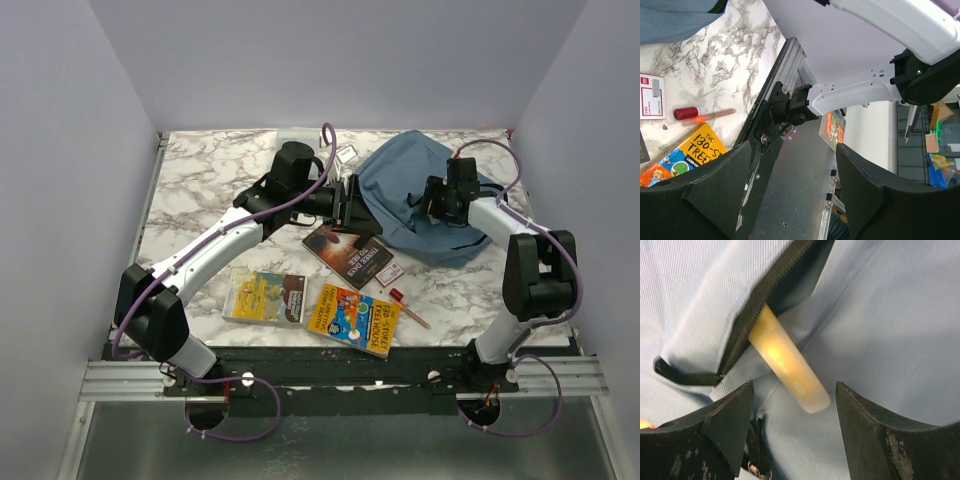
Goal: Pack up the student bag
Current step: Place the stationery in the student bag.
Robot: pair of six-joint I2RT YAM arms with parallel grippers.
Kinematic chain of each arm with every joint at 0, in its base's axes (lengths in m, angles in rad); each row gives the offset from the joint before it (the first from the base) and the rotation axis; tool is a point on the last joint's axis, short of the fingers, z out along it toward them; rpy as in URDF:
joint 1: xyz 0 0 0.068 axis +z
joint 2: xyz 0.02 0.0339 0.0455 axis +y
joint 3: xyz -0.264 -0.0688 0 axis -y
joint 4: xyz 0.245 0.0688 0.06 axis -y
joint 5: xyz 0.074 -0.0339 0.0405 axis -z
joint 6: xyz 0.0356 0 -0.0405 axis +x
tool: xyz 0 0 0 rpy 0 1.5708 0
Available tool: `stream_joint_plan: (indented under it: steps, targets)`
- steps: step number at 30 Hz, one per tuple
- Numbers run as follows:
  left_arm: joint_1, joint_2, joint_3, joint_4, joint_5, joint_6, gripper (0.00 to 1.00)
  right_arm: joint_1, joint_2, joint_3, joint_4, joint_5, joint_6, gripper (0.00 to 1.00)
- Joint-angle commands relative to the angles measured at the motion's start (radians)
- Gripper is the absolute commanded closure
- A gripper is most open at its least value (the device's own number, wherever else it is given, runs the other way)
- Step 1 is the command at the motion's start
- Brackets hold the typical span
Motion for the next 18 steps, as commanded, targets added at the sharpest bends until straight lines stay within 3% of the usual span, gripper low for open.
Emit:
stream_joint_plan:
  steps: [1,11,18]
  targets:
    - [0.002,0.009,-0.005,0.018,0.009,0.008,0.29,-0.001,-0.074,-0.098,0.094,-0.077,-0.007,0.30]
    - [0.002,0.010,-0.006,0.018,0.008,0.013,0.29,-0.008,-0.103,-0.168,0.146,-0.002,-0.064,0.36]
    - [0.001,0.013,-0.006,0.018,0.006,0.016,0.29,-0.007,-0.078,-0.124,0.145,-0.024,-0.067,0.69]
